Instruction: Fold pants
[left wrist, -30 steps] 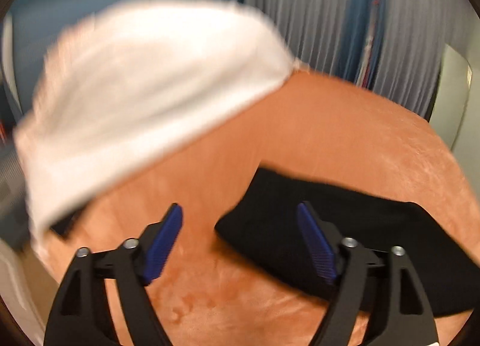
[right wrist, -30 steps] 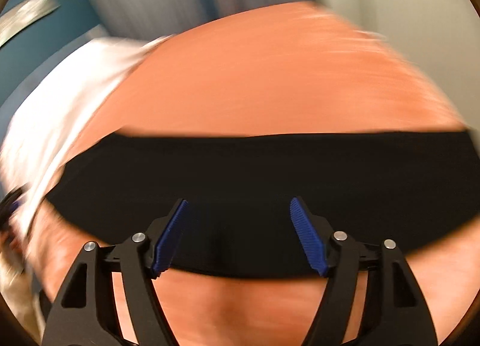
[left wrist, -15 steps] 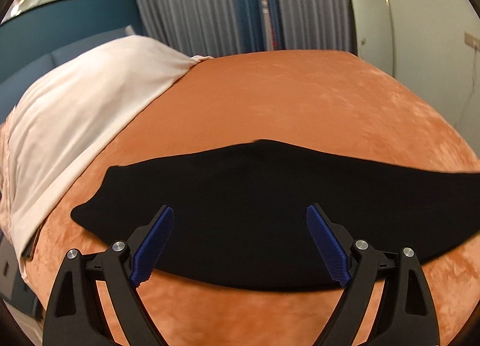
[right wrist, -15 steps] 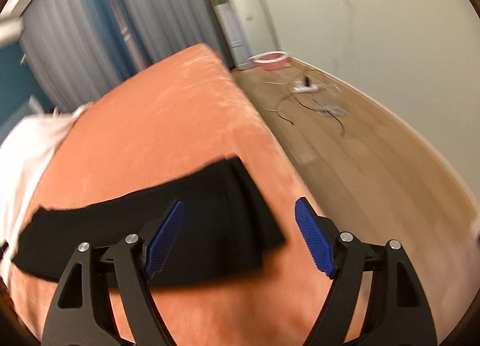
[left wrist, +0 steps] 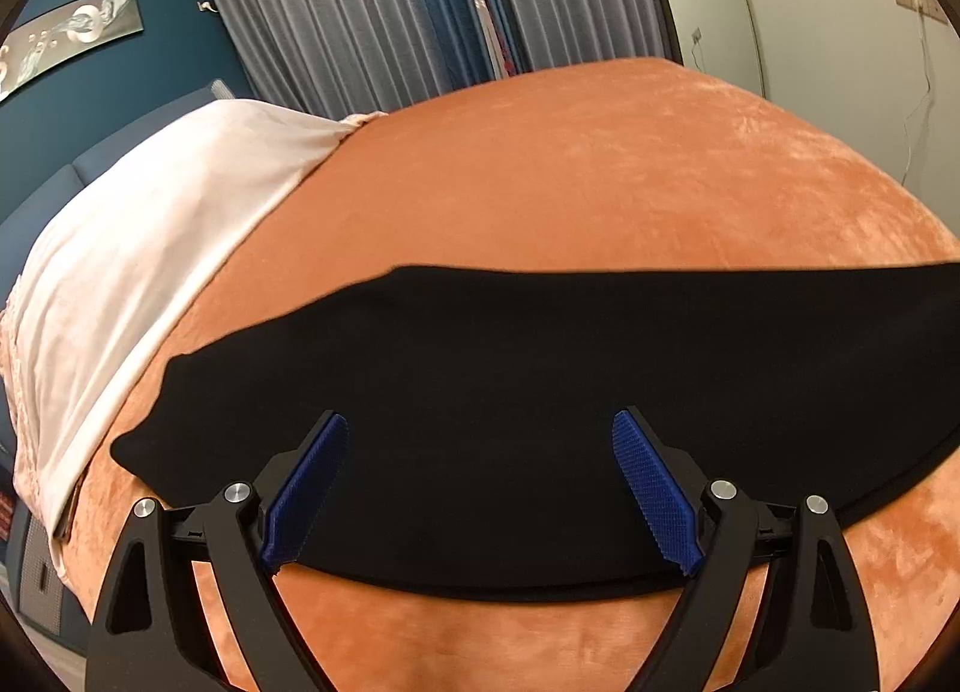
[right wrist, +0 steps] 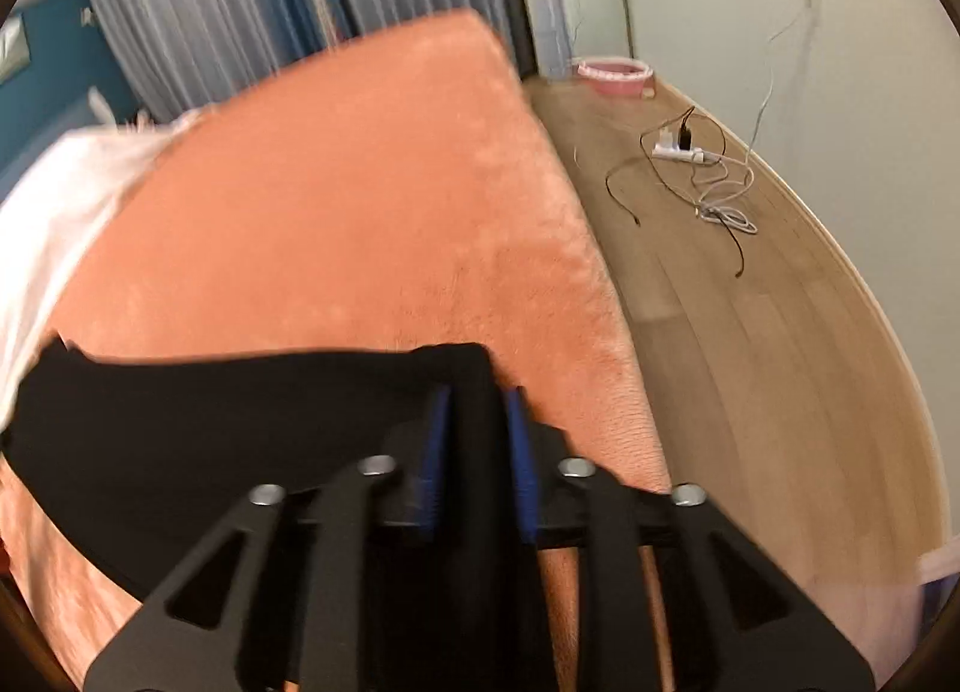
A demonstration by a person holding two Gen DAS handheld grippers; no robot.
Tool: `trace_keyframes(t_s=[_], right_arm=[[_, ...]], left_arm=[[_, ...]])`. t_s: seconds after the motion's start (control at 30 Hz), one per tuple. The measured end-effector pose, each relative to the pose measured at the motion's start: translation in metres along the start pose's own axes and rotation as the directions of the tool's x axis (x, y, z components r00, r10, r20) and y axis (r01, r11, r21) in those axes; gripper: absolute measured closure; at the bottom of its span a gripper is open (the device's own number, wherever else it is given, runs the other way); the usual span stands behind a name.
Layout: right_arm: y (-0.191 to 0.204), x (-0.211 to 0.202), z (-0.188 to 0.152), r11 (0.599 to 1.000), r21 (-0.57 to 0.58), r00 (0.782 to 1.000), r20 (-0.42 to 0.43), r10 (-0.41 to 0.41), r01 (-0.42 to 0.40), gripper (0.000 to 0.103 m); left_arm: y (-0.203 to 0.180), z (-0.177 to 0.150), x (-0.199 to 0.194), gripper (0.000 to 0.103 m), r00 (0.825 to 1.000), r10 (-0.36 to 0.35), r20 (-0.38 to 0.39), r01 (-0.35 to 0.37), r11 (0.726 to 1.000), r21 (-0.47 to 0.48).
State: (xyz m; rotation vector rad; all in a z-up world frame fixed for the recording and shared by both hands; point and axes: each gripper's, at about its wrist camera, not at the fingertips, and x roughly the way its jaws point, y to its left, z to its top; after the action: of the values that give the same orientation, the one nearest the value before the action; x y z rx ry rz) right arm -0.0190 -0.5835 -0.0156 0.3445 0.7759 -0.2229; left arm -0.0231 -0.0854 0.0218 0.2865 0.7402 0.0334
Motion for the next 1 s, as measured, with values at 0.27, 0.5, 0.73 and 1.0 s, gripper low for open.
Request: trace_keyframes(t_s=[0.27,0.5,0.73,1.0], right_arm=[[0.043,-0.062,-0.034,0.973,-0.077,0.975,0.025,0.219,-0.216,0.056],[0.013,-0.03,-0.058,0.984,0.058,0.982,-0.084,0.172,-0.167,0.083],[0.091,-0.061,-0.055,0.959,-0.042,0.959,-0.045,0.28,-0.282,0.078],[0.328,0.046,-0.08,0.827,-0.128,0.8,-0.369,0.473,-0.547,0.08]], left_arm=[[-0.015,0.019,0.015,0.016,0.998,-0.057,0.011,0.056,0.998,0.01],[0.006,0.038,0.124,0.005,0.96,-0.015,-0.279,-0.01,0.996,-0.09],[0.051,0.023,0.058,0.007,0.986,-0.097,-0.133,0.057,0.958,-0.282],[0.05,-0.027,0.074,0.007,0.956,-0.136,-0.26,0.067,0.964,-0.258]])
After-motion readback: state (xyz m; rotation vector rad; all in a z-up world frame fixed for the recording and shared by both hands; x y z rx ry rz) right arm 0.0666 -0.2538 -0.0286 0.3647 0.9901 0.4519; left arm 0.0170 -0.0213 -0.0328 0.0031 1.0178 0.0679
